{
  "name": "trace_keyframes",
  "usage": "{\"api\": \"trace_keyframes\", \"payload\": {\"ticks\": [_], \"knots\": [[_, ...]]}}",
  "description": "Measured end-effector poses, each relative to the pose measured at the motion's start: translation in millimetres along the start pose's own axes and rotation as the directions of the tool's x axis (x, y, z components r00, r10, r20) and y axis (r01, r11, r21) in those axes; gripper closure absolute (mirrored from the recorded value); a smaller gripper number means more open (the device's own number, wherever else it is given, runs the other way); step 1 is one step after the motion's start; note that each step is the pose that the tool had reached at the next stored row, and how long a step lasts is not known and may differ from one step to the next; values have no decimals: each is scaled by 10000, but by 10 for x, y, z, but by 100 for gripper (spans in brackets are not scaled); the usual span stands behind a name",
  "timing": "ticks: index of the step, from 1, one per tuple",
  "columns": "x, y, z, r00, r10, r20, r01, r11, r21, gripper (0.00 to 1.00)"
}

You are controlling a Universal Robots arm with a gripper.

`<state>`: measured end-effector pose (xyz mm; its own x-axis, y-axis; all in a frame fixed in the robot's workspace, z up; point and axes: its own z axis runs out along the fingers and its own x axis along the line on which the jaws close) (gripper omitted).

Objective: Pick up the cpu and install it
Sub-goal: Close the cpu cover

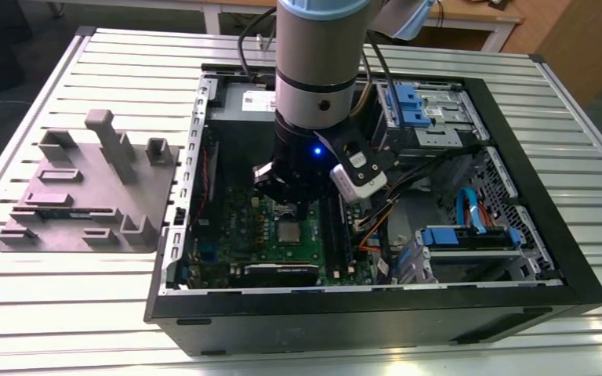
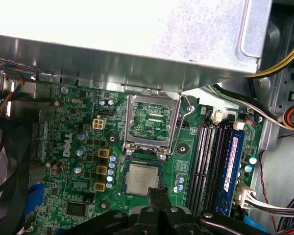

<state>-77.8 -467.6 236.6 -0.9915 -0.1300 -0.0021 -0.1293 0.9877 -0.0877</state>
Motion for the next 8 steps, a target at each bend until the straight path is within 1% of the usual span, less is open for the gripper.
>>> {"api": "trace_keyframes", "payload": {"ticks": [8], "knots": [[-1,1,0,10000,0,0,0,10000,0,90]]}}
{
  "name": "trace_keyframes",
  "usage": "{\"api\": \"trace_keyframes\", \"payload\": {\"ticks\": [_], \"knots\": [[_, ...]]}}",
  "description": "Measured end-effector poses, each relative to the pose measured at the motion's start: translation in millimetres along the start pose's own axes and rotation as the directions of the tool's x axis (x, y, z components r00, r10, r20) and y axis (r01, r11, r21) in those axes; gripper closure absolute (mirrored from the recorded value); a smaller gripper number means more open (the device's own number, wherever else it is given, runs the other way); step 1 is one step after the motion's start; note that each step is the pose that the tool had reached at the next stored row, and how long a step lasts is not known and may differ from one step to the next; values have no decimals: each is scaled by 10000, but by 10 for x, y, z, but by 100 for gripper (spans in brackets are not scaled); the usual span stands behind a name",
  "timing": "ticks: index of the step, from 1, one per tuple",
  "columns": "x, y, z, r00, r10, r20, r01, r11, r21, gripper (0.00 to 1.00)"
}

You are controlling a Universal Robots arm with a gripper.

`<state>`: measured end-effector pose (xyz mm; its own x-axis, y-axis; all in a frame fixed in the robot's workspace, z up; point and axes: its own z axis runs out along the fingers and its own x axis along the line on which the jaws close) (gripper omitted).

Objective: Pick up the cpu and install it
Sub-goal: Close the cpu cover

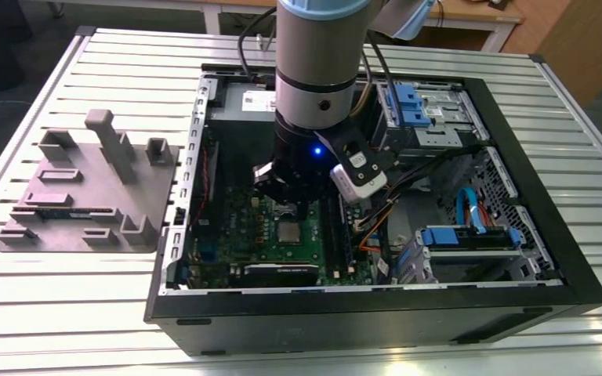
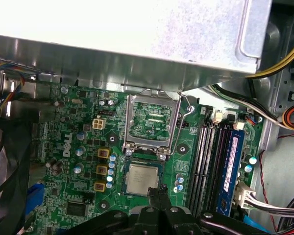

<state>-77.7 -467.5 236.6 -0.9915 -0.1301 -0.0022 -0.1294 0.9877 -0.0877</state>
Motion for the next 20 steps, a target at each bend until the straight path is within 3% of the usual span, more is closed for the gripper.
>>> {"api": "trace_keyframes", "payload": {"ticks": [3,9,18,19,20], "knots": [[-1,0,1,9999,-116,11,116,9999,-1,90],[-4,1,0,9958,-914,79,914,9958,2,90],[-183,74,7,9957,-926,-17,926,9957,-21,90],[-189,83,6,9956,-932,-20,932,9956,-37,90],[-191,82,6,9953,-965,-1,965,9952,-140,90]]}}
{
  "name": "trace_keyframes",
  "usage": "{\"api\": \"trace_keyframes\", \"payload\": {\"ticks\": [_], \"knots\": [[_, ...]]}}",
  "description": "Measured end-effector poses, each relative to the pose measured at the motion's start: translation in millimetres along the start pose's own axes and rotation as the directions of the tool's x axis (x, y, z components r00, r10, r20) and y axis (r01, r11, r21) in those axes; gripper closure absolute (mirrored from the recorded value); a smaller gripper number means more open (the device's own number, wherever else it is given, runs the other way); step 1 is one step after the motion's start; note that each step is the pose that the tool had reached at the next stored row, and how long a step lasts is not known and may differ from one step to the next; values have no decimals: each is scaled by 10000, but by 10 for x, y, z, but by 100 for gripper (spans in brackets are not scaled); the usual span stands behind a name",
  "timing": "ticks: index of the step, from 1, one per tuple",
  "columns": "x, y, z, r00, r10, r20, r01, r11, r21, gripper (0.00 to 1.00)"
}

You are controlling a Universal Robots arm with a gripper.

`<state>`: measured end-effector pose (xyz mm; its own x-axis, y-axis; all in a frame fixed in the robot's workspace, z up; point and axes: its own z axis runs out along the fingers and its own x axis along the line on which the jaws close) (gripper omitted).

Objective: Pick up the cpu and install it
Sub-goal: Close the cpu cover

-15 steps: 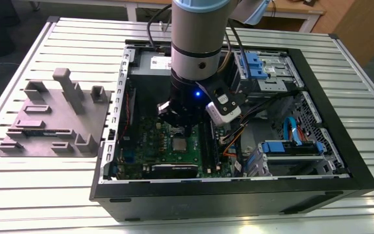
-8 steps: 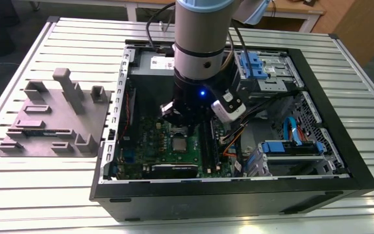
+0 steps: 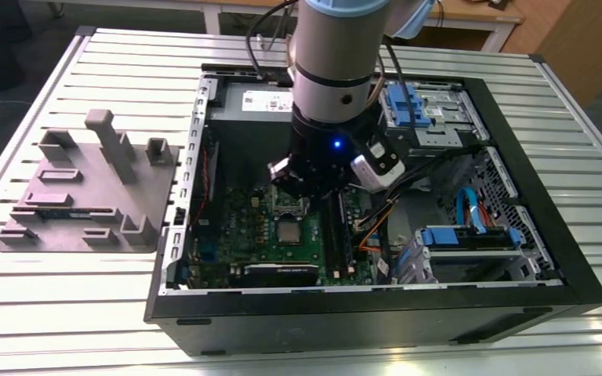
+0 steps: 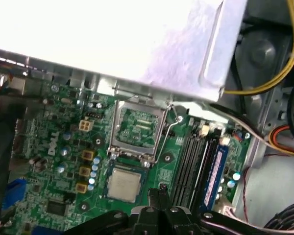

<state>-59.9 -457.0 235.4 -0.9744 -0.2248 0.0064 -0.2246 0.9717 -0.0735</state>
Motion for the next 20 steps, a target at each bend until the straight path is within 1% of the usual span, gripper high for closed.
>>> {"api": "trace_keyframes", "payload": {"ticks": [1,2,3,4,7,9,11,14,15,16,20], "knots": [[0,1,1,10000,-53,43,54,9998,-168,90],[0,1,2,9999,-113,81,115,9995,-309,90],[-1,1,4,9997,-194,113,198,9990,-409,90],[0,2,7,9994,-323,132,328,9985,-443,90],[-1,2,18,9962,-856,171,863,9953,-441,90],[-1,3,25,9922,-1231,198,1238,9913,-436,90],[-1,3,31,9871,-1586,224,1594,9863,-429,90],[-3,3,34,9785,-2046,260,2056,9777,-427,90],[-10,2,35,9771,-2110,265,2120,9763,-437,90],[-18,2,35,9765,-2141,265,2151,9756,-445,90],[-33,35,34,9759,-2165,260,2175,9750,-448,90]]}}
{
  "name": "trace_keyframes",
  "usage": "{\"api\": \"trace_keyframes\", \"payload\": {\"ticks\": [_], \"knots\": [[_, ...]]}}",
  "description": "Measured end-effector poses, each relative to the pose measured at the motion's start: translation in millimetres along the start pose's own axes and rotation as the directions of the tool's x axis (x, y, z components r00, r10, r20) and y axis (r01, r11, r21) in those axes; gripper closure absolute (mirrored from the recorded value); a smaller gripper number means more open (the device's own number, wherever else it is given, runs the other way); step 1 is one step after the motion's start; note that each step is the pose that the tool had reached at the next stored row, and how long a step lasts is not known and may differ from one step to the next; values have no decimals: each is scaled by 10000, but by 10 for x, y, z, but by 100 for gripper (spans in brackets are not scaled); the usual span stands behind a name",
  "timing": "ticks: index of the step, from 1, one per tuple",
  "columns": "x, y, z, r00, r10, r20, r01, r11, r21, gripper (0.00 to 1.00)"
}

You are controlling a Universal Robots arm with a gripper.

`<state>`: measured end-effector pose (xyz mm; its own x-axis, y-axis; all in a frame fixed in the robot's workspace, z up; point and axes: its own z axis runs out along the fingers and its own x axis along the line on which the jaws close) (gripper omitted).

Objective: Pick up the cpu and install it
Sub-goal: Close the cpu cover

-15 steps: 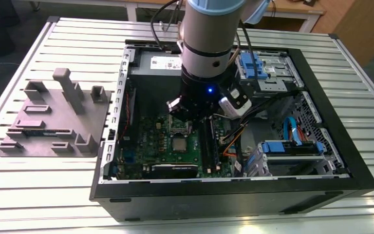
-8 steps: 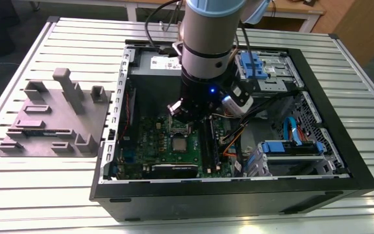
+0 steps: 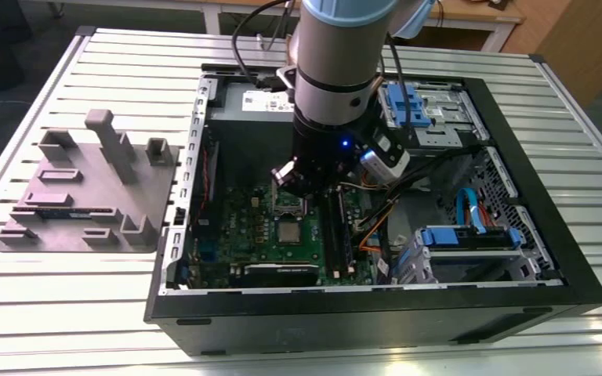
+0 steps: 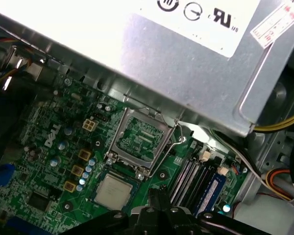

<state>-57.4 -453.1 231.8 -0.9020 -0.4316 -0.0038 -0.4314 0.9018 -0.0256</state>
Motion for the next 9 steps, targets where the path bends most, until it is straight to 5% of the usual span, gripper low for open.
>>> {"api": "trace_keyframes", "payload": {"ticks": [9], "knots": [[-15,2,0,10000,1,-6,-1,10000,9,90]]}}
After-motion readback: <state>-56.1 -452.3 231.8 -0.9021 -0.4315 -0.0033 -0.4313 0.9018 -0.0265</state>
